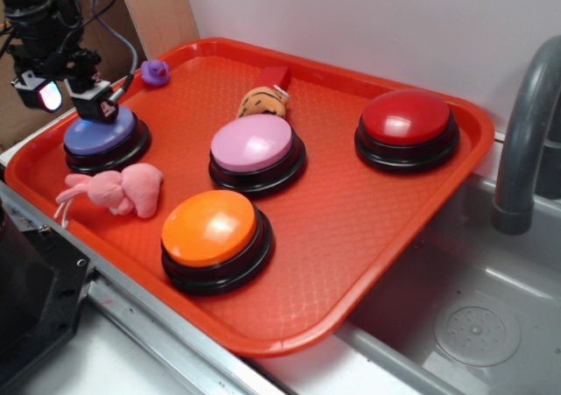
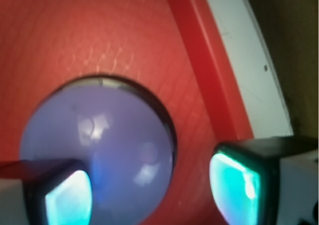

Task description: Push the purple button.

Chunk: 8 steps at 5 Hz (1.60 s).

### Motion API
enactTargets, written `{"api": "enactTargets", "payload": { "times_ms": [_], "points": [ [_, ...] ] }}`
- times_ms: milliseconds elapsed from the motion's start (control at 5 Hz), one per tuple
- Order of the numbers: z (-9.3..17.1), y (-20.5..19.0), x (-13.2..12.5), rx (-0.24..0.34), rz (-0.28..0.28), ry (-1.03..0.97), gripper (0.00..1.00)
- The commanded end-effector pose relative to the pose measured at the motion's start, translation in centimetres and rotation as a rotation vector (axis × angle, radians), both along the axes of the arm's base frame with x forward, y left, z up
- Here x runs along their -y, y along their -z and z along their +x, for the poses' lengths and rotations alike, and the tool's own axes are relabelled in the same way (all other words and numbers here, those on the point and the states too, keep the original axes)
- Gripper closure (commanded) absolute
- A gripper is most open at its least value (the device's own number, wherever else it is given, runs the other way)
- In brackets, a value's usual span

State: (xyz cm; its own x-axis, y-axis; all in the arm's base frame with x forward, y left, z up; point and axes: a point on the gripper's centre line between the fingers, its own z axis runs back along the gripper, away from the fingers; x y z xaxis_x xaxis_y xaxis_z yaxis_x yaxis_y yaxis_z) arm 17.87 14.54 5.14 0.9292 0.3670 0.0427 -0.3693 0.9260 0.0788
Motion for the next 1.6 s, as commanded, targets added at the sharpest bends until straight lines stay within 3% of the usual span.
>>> {"api": "enactTargets", "payload": {
  "times_ms": [0,200,400,600,800,1000,1400],
  "points": [
    [-0.3,-0.9,0.3,-0.025,-0.027,-0.021,0.00],
    [-0.2,-3.1,0.8,0.004,-0.022,0.013,0.00],
    [-0.4,-5.5,0.4,0.034,0.029,0.000,0.00],
    [-0.1,-5.7,0.9,0.053,0.043,0.024,0.00],
    [-2.7,-6.3,1.1,0.094,0.067,0.073,0.00],
    [-3.3,-7.7,1.6,0.079,0.020,0.063,0.00],
    [-4.2,-11.3,1.3,0.140,0.017,0.033,0.00]
  ]
}}
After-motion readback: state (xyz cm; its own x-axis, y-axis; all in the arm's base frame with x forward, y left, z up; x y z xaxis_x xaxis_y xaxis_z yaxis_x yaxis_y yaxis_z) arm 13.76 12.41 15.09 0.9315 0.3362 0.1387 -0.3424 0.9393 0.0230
